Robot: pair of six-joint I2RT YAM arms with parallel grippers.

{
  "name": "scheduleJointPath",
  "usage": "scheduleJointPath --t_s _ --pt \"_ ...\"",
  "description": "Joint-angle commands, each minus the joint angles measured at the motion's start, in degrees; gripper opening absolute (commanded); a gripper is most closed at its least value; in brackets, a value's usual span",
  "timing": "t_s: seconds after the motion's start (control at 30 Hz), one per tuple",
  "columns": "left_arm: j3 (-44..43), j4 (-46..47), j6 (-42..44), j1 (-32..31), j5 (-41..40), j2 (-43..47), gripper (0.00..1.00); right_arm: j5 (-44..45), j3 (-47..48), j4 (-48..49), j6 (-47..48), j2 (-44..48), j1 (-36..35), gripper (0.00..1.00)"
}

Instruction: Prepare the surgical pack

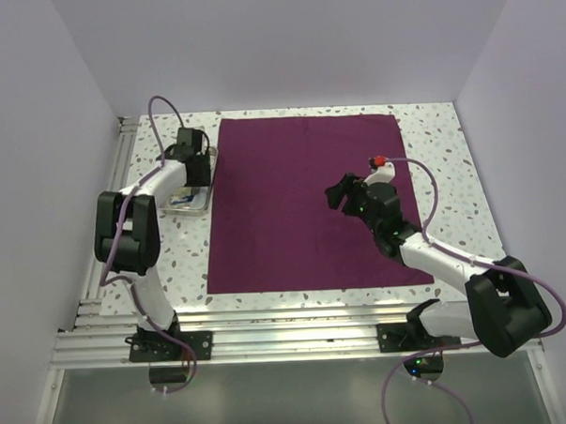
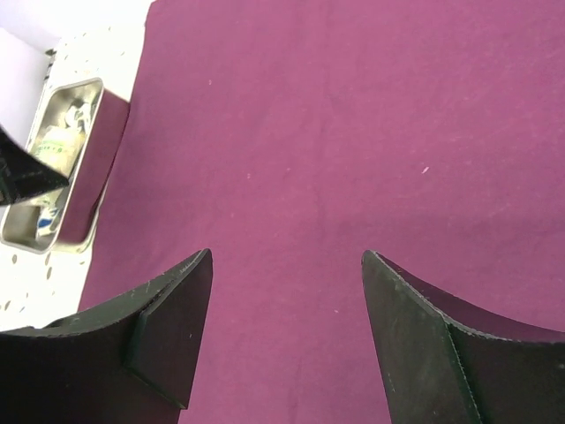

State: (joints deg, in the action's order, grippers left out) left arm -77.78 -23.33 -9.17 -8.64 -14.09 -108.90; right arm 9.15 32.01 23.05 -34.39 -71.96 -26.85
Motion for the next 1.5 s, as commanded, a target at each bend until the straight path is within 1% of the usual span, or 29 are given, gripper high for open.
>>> scheduleJointPath --t_s 0.0,0.13,0.17,0.23,0.43,0.5,0.53,0.6,0.63,0.7,0.8,0.83,0.93,1.1,1.17,1.47 --pt "2.27 3.81 0.56 -0.32 2.47 5.88 0.56 2.19 -0.54 3.76 1.00 0.42 0.40 0.71" --pt "4.56 6.63 1.17 -0.67 7.83 8.18 0.56 2.02 -0.46 4.02 1.08 0.07 0.57 0.71" --pt "4.48 6.89 1.26 -0.67 10.63 8.18 0.56 1.93 -0.46 4.02 1.08 -0.02 0.48 0.71" --pt "4.30 7.07 1.26 -0.76 12.32 7.57 0.56 2.10 -0.54 4.11 1.08 -0.02 0.48 0.71" --pt "1.67 5.05 1.61 -1.11 13.82 3.09 0.48 2.19 -0.72 4.11 1.26 -0.02 0.57 0.71" --pt "1.23 4.61 1.70 -1.20 15.49 1.86 0.45 2.28 -0.72 4.20 1.17 -0.02 0.57 0.71" --pt "1.05 4.70 1.70 -1.20 15.67 1.42 0.42 2.28 -0.72 4.28 1.26 -0.11 0.66 0.71" --pt "0.61 4.26 1.61 -1.29 15.14 0.28 0.38 2.19 -0.72 4.28 1.17 -0.19 0.66 0.71" --pt "0.26 4.09 1.61 -1.29 14.79 -0.08 0.33 2.19 -0.72 4.37 1.17 -0.19 0.66 0.71" --pt "-0.27 3.38 1.35 -1.29 12.87 -1.39 0.32 2.02 -0.72 4.29 1.08 -0.19 0.75 0.71" --pt "-1.50 2.07 1.35 -1.29 11.37 -3.41 0.23 2.10 -0.72 4.29 1.08 -0.28 0.75 0.71" --pt "-1.93 1.80 1.26 -1.29 11.28 -3.94 0.17 2.02 -0.72 4.37 1.08 -0.20 0.83 0.71" --pt "-2.11 1.71 1.00 -1.29 11.10 -5.00 0.10 1.93 -0.72 4.37 0.91 -0.28 0.92 0.71" --pt "-2.55 1.19 0.64 -1.46 9.87 -6.58 0.09 1.67 -0.54 4.11 0.82 -0.55 1.01 0.71" --pt "-2.73 0.66 0.47 -1.55 9.52 -6.85 0.00 1.66 -0.54 4.11 0.82 -0.46 1.19 0.71" --pt "-0.36 2.06 -1.81 -1.55 5.74 -2.55 0.00 1.40 -0.81 3.85 0.55 -0.02 1.54 0.71"
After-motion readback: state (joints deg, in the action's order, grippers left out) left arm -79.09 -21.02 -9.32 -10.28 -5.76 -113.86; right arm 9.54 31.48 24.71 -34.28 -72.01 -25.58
